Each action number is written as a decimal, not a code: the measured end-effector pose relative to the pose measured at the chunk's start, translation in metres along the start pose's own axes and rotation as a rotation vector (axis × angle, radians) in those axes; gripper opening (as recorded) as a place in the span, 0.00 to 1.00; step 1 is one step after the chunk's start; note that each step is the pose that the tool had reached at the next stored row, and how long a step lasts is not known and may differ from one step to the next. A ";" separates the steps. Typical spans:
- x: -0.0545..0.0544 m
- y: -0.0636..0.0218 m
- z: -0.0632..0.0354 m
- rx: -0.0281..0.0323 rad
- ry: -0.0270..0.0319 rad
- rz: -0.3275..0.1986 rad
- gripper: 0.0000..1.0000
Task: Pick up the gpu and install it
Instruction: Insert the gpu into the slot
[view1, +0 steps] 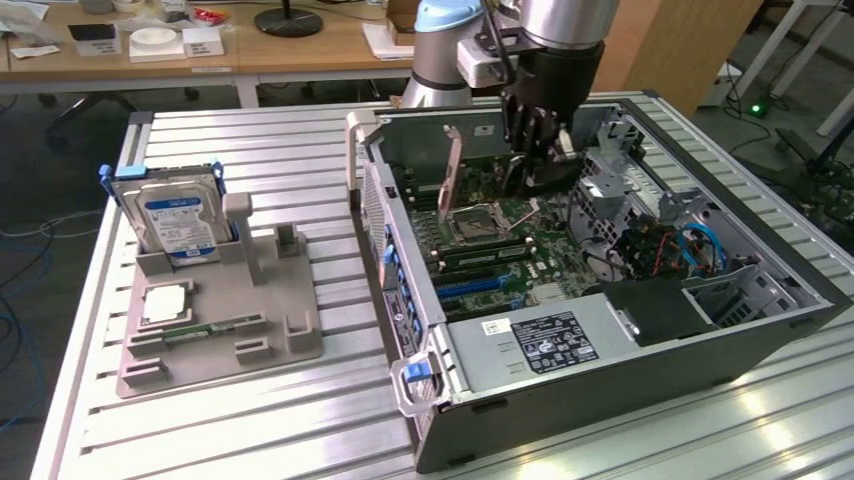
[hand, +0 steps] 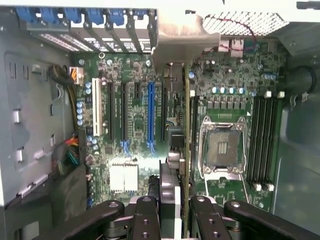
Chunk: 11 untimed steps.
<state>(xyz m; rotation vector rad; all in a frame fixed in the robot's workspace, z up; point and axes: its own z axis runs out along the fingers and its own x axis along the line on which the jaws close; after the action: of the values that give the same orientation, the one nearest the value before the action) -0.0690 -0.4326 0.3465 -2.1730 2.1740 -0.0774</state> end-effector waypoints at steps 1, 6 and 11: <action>0.000 0.0010 0.0011 0.0001 0.0001 0.001 0.28; 0.000 0.0026 0.0078 0.0004 0.0029 0.035 0.28; 0.001 0.0099 0.0156 0.0005 0.0031 0.035 0.28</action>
<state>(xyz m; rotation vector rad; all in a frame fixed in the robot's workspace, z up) -0.0776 -0.4335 0.3301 -2.1347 2.2129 -0.0795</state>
